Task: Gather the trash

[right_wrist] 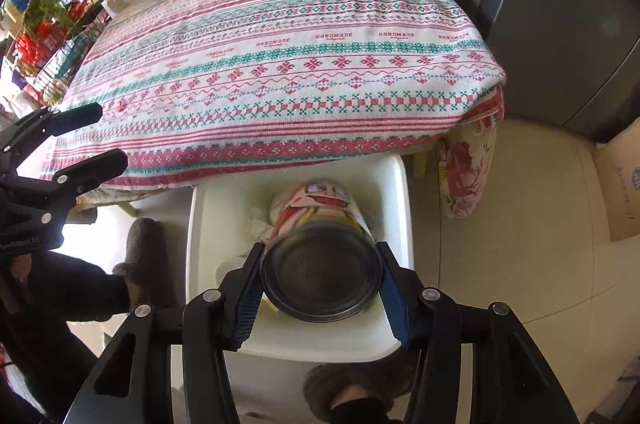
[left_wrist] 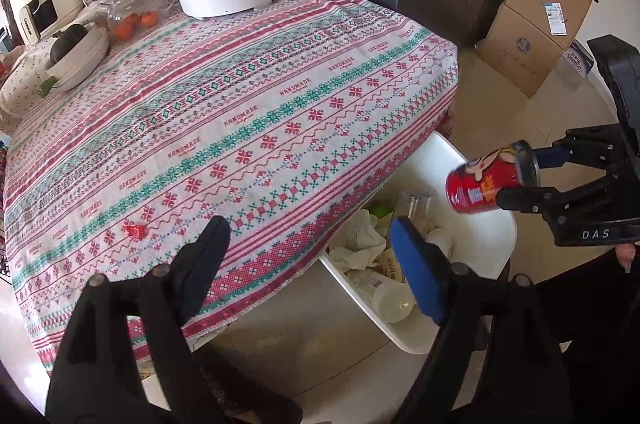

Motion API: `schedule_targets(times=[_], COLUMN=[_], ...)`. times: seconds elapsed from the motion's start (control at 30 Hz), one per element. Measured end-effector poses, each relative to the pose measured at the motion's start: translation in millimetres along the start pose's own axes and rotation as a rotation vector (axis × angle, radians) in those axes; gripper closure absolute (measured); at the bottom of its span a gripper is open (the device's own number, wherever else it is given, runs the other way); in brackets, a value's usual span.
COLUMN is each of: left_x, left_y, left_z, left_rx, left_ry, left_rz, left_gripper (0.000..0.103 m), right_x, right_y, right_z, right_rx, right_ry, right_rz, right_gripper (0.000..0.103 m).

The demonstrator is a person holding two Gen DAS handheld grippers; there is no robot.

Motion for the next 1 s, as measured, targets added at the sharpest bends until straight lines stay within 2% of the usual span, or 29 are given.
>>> schedule_targets(times=[0.07,0.13,0.4,0.5,0.67,0.77,0.9,1.0], left_x=[0,-1,-4,-5,-7,-7,-6,-3], left_y=[-1,-3,-12,-24,-55,-71,-81,-85], left_z=[0,-1,-1,-1,-2,-3,-11,-17], left_rx=[-0.004,-0.009,-0.050,-0.082,-0.134,-0.172,-0.226,-0.216], left_ry=[-0.003,-0.004,-0.015,-0.035,-0.068,-0.098,-0.168,-0.214], left_rz=[0.005,0.010,0.040,0.068,0.159,0.205,0.215,0.220], left_gripper=[0.020,0.019,0.016,0.009,0.001,0.001,0.001,0.001], right_x=[-2,-3,-7,-9,-11,-12,-13,-15], right_y=[-1,-4,-18,-30,-61,-81,-104,-117], right_z=[-1,0,1,-3,-10,-17,-25,-28], right_rx=[-0.005,-0.003,0.026,0.054,0.090,0.118,0.157,0.186], right_ry=[0.007,0.021,0.030,0.015,0.010,0.009,0.028,0.043], right_rz=[0.004,0.017,0.070,0.120,0.238,0.310,0.387,0.439], right_gripper=[0.043,0.031,0.026,0.025,0.020,0.016,0.000,0.000])
Point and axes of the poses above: each gripper's, at about its wrist camera, not at the fingertips, and y roughly the way its jaws point, z to its right, x to its underside, the point moved 2 cm from there along y, roughly the way its jaws point, and after that the axes turned 2 degrees about x, right-handed, at the moved point
